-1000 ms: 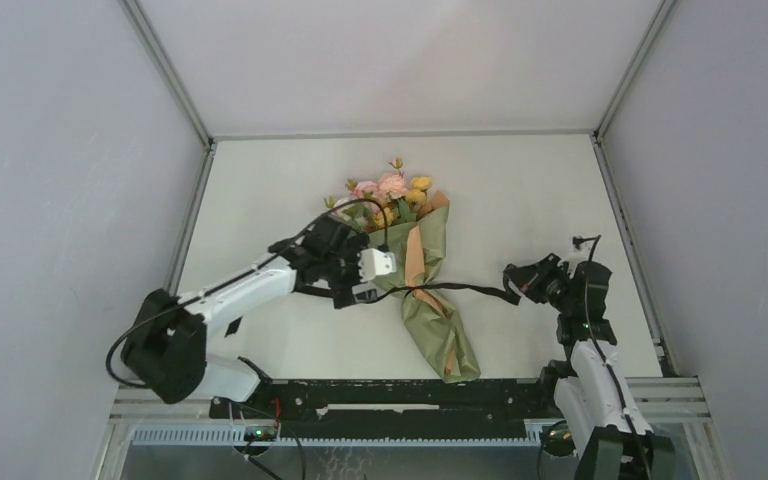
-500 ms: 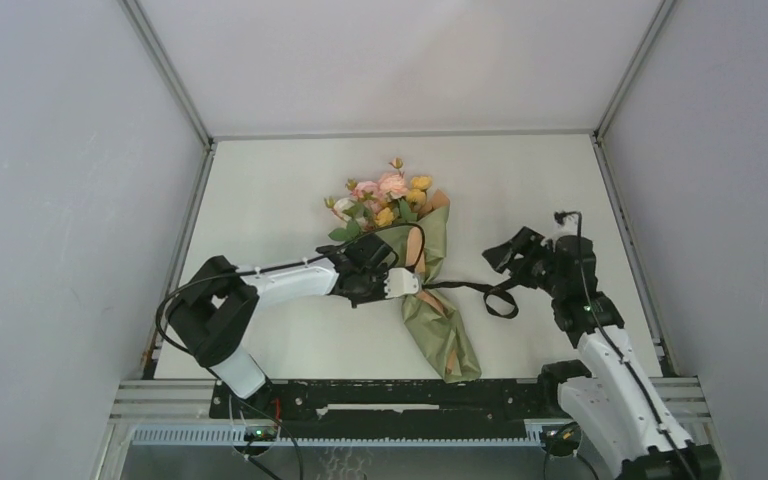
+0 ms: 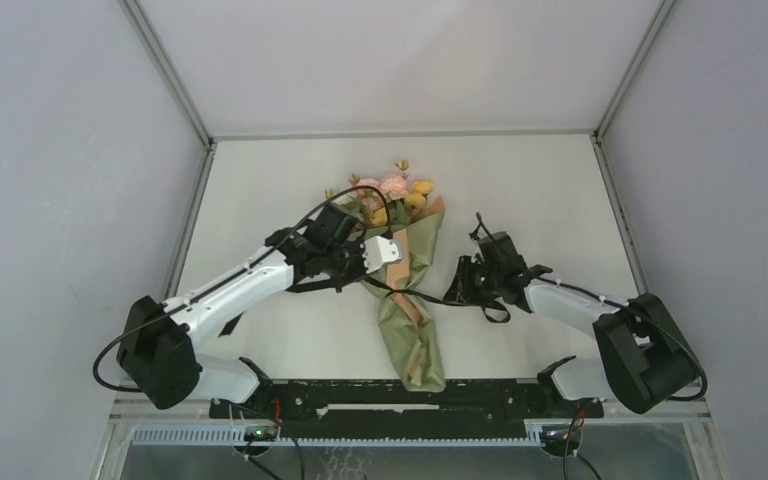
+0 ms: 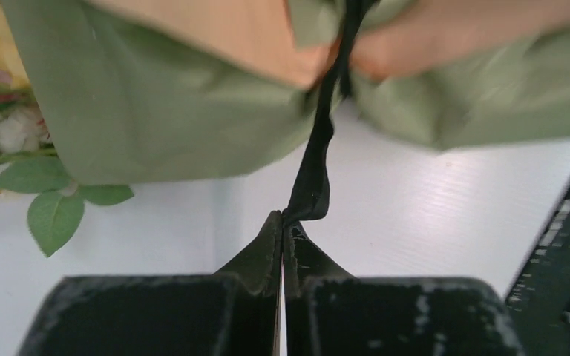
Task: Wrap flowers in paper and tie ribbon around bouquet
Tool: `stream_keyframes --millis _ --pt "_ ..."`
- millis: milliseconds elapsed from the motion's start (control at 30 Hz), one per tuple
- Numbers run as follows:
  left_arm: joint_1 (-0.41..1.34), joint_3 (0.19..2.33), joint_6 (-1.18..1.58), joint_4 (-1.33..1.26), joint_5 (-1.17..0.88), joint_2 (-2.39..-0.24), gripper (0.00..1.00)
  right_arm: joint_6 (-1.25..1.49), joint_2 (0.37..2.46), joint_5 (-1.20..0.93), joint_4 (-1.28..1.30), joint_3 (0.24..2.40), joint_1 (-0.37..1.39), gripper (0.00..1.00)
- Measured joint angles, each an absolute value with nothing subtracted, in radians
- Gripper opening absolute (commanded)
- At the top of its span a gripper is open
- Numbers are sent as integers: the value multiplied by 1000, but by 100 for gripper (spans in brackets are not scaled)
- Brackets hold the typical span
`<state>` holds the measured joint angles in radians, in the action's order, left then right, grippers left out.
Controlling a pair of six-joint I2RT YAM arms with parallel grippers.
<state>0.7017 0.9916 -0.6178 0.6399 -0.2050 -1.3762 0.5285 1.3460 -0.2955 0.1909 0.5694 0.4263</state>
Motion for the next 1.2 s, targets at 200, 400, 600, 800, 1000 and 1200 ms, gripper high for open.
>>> stream_keyframes --millis 200,400,600,800,1000,1200 --pt "696 1095 -569 782 -375 -1356 0 598 1280 -354 54 477 606 39" --pt "696 1129 -439 863 -474 -1350 0 617 1096 -352 131 446 658 48" --pt "694 1101 -271 857 -508 -1277 0 477 762 -280 81 441 700 60" --pt "658 1101 -99 834 -554 -1337 0 295 826 -253 -373 337 860 61" --pt "616 1097 99 729 -633 -1356 0 263 1114 -209 -635 330 979 61" --pt "587 1032 243 596 -694 -1402 0 320 1393 -172 -901 331 1036 62"
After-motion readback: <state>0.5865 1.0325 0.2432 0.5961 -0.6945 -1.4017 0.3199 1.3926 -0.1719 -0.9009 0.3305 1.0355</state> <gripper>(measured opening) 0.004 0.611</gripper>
